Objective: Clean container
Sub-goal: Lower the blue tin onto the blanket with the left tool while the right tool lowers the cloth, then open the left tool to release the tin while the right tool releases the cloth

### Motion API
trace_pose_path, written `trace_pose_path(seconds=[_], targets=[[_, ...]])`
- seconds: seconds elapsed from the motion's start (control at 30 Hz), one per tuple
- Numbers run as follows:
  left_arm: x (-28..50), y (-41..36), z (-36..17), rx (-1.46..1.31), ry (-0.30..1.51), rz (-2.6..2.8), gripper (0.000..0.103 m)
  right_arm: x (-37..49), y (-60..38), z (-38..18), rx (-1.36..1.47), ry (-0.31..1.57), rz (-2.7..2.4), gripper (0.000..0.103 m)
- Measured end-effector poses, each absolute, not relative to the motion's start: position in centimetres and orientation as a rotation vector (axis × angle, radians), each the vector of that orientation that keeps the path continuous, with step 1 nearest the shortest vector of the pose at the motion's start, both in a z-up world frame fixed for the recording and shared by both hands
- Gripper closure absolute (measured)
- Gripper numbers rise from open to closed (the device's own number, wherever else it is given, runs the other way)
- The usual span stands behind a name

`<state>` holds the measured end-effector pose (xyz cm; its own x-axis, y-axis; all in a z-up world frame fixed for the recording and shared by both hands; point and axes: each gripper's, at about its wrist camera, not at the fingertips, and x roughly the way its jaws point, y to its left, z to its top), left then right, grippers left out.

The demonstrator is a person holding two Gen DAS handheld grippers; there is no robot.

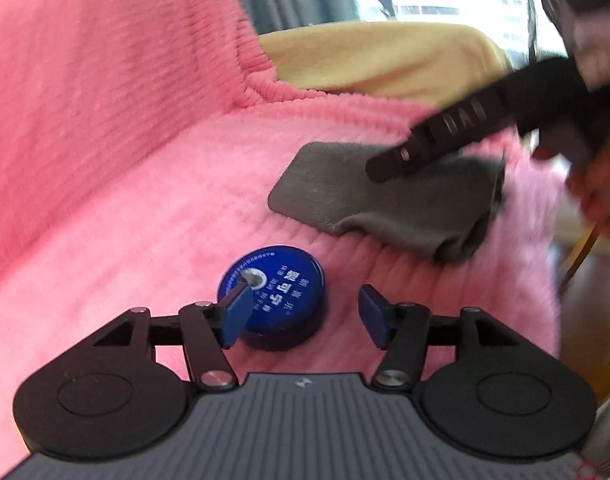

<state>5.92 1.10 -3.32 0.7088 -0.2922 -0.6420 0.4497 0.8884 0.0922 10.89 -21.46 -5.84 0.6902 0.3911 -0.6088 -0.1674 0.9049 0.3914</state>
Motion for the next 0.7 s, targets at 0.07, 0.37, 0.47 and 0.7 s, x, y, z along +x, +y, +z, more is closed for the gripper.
trace_pose_path(seconds=[0.07,0.37,0.47,0.7], targets=[[6.1,1.8,-3.2,0.187,0.679,-0.400,0.041,10.9,-21.6,-5.9,0.332,0.749,0.318,0.079],[6.6,0.3,-4.6,0.267,0.638,-0.284,0.037,11.0,-21.5,-6.1,0.337,0.765,0.324,0.079],[7.3,0.4,-4.7,0.240,0.631,-0.273,0.037,11.0,-21.4,-6.3,0.336,0.770,0.326,0.079],[8.0,0.1,-5.0,0.249,0.621,-0.239,0.037,11.1,-21.5,-6.4,0.344,0.775,0.331,0.079]])
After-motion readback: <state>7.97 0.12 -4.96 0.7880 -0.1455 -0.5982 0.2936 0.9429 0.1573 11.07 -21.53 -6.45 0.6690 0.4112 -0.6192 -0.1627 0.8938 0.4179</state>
